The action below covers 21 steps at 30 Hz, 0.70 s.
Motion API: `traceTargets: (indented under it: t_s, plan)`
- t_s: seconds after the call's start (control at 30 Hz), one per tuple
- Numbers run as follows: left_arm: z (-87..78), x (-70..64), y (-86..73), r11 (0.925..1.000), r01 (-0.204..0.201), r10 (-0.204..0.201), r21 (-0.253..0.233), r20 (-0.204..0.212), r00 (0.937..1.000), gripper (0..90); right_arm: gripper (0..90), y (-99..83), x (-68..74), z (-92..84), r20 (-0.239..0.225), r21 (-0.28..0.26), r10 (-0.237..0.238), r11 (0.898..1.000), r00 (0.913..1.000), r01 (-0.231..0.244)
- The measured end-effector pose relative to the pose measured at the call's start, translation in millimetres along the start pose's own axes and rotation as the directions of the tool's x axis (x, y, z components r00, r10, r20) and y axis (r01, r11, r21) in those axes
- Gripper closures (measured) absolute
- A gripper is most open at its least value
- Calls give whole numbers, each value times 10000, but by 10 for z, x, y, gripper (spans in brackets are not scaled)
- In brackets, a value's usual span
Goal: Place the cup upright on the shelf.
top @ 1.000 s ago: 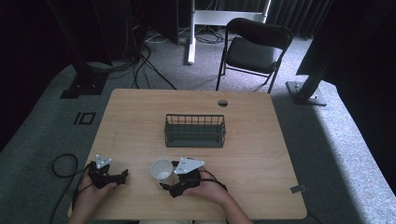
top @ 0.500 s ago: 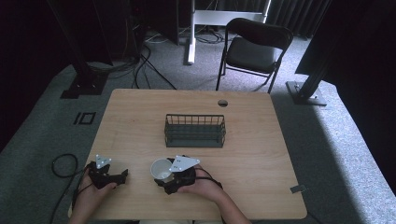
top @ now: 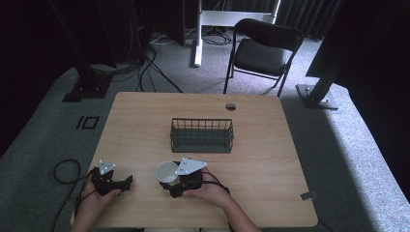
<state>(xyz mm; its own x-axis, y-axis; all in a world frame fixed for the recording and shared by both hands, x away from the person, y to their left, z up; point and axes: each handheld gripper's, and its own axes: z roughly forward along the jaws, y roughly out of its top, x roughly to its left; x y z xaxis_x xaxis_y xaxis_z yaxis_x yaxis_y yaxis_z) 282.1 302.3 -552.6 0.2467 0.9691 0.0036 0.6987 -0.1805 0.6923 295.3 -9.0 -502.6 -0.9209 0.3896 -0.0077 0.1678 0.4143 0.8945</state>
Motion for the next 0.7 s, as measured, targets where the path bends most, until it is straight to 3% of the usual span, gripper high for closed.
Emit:
traceTargets:
  t_s: [0.27, 0.7]
  plan:
    - [0, 0, 0, 10000, 4, -4, -1, 0, 10000, 26, 199, 96, -29, -75, 36, -182, 258, 9995, 9997, -257]
    - [0, 0, 0, 10000, 9, -9, -1, 1, 10000, 26, 199, 313, -121, -251, 314, -900, 501, 9948, 9983, -471]
